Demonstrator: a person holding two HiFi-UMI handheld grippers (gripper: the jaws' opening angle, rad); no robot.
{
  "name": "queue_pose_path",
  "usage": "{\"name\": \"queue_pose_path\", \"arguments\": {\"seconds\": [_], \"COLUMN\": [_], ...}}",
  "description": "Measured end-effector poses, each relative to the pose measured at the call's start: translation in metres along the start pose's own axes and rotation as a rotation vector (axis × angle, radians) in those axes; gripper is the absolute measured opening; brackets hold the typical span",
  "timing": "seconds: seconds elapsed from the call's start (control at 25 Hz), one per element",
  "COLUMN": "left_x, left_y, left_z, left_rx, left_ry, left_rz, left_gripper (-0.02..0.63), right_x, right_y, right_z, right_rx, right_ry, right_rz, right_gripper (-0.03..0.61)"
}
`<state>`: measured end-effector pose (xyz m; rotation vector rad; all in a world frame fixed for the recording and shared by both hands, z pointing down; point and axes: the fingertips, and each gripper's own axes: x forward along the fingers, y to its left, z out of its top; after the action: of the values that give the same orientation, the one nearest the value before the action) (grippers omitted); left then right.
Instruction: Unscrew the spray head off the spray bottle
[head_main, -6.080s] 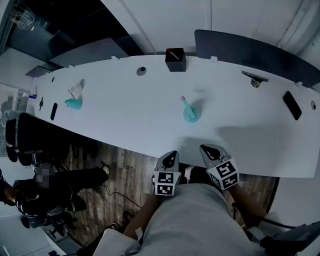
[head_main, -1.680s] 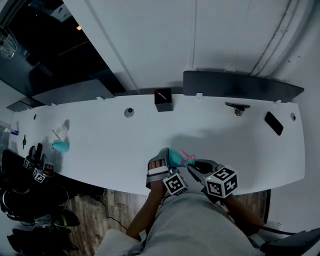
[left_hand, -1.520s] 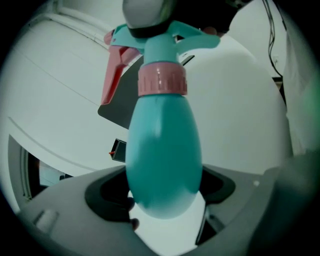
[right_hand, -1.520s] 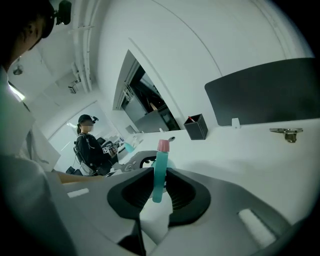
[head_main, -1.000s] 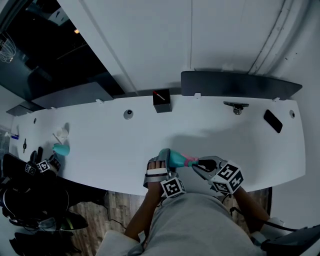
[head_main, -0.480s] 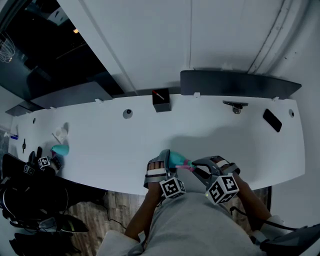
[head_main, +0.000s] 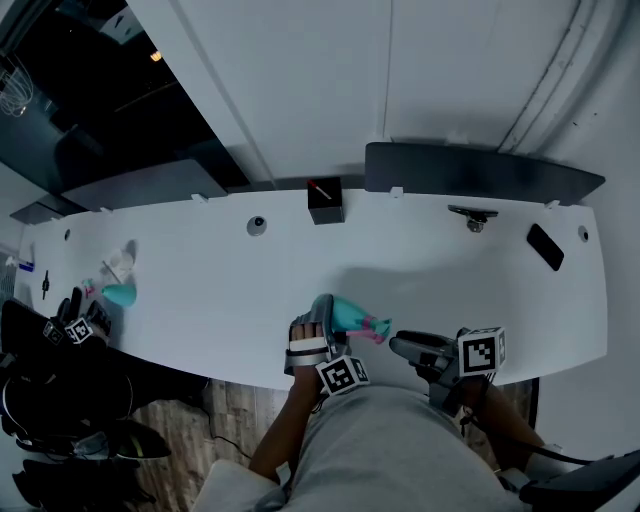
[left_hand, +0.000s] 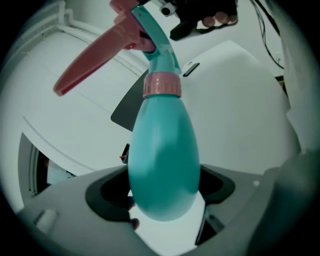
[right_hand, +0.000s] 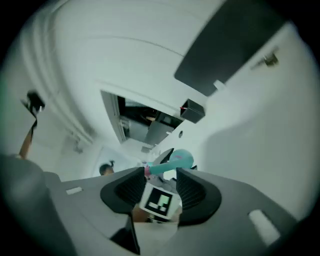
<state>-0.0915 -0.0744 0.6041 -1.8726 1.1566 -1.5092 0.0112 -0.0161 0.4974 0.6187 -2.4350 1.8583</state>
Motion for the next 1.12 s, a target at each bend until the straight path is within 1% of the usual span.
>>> {"name": "queue_pose_path", "arguments": {"seconds": [0.08,0.12,0.16,0.24,0.44,0.52,0.6,0.64,0.72,0.8,0.88,0.92,0.96,1.0,1.04,1.12], "left_x": [0.000,0.000,0.001,0.001,0.000,0.001,0.001,0.002,0.002,0.001,0.001,0.001,0.000,0.000,-0.001,-0.002], "left_y": [0.005,0.007,0.007,0.006,0.006,0.007,0.006,0.006,0.007,0.009,0.009,0.009,0.007,0.006,0.004,0.000], "left_z": [0.002,0.003,0.003,0.003,0.001,0.001,0.000,0.000,0.002,0.003,0.004,0.004,0.006,0.007,0.009,0.012], "left_rx": [0.024,0.034,0.040,0.049,0.094,0.098,0.094,0.087,0.074,0.062,0.049,0.043,0.037,0.030,0.023,0.015], "left_ry": [0.004,0.005,0.005,0.008,0.021,0.023,0.023,0.022,0.017,0.013,0.008,0.004,-0.002,-0.009,-0.017,-0.029], "left_rz": [0.030,0.040,0.045,0.049,0.057,0.060,0.058,0.055,0.054,0.053,0.048,0.044,0.039,0.032,0.025,0.016], "left_gripper": [0.394,0.394,0.394,0.394,0.394,0.394,0.394,0.394,0.396,0.394,0.396,0.396,0.396,0.396,0.396,0.396], "right_x": [0.000,0.001,0.003,0.008,0.015,0.018,0.020,0.021,0.021,0.021,0.021,0.020,0.019,0.018,0.017,0.015], "right_y": [-0.010,-0.015,-0.018,-0.023,-0.028,-0.028,-0.028,-0.028,-0.026,-0.023,-0.021,-0.020,-0.019,-0.018,-0.016,-0.013], "right_z": [0.002,0.003,0.002,-0.001,-0.003,-0.005,-0.004,-0.003,-0.001,0.001,0.001,0.001,0.001,0.000,-0.001,-0.005], "right_rx": [0.326,0.444,0.510,0.541,0.542,0.518,0.471,0.436,0.342,0.217,0.052,-0.062,-0.209,-0.393,-0.615,-1.114], "right_ry": [-0.078,-0.112,-0.127,-0.125,-0.106,-0.089,-0.078,-0.072,-0.056,-0.031,0.008,0.038,0.076,0.122,0.177,0.300], "right_rz": [0.030,0.042,0.048,0.032,-0.020,-0.037,-0.053,-0.064,-0.092,-0.119,-0.149,-0.171,-0.202,-0.242,-0.288,-0.384], "right_gripper": [0.159,0.160,0.160,0.160,0.161,0.159,0.128,0.102,0.069,0.064,0.063,0.063,0.063,0.061,0.061,0.061]}}
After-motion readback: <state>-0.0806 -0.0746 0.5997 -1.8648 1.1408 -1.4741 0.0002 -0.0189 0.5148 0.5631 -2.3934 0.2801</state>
